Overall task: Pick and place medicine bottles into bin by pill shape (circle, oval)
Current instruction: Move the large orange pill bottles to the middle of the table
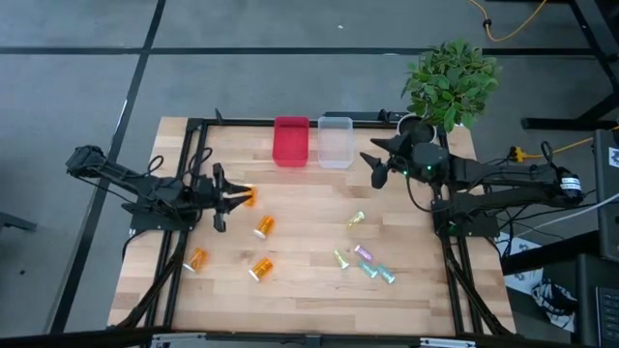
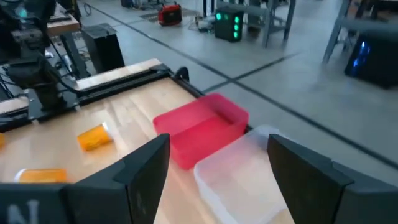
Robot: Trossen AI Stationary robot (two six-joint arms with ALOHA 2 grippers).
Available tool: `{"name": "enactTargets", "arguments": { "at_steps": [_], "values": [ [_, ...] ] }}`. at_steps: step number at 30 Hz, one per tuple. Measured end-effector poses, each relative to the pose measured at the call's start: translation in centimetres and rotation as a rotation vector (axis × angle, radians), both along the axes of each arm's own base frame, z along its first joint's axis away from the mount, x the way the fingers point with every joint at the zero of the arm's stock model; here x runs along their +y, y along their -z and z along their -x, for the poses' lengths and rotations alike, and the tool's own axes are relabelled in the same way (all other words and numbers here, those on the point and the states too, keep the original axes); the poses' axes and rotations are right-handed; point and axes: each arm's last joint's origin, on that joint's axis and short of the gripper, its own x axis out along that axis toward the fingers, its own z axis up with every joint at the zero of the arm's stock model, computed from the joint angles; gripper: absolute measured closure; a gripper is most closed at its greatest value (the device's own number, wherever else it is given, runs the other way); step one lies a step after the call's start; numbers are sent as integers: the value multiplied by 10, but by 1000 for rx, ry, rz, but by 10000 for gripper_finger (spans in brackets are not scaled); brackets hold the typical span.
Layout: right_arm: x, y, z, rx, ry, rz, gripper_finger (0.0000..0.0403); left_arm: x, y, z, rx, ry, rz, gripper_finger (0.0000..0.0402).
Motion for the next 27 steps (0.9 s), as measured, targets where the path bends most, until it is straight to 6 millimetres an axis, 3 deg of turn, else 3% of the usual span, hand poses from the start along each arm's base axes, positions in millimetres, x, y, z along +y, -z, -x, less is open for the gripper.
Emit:
{"name": "enactTargets", "arguments": {
  "at_steps": [4, 11, 21, 27],
  "values": [
    [1, 2, -1, 2, -30, -43, 132, 2, -11, 1, -2, -43, 30, 315],
    [6, 9, -8, -20, -162, -190, 132, 3, -19, 4, 171, -49, 19, 315],
    [4, 28, -24, 57, -158, -261, 132, 5, -5, 11, 362, -69, 118, 315],
    [7, 31, -27, 67, -257, -327, 132, 10, 1, 12, 420, -72, 170, 315]
  ]
}}
